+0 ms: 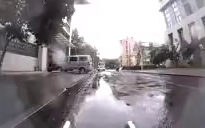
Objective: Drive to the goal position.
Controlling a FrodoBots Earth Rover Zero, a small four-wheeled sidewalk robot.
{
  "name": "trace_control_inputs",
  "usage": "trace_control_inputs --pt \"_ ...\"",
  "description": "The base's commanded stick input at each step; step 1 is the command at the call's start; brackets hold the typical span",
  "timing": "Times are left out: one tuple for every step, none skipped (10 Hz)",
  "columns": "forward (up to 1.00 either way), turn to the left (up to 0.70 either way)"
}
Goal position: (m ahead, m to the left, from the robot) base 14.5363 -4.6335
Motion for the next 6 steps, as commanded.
trace_control_inputs --pt "0.70 0.00" --pt "0.70 0.00" --pt "0.70 0.00" --pt "0.70 0.00" --pt "0.70 0.00" --pt "0.70 0.00"
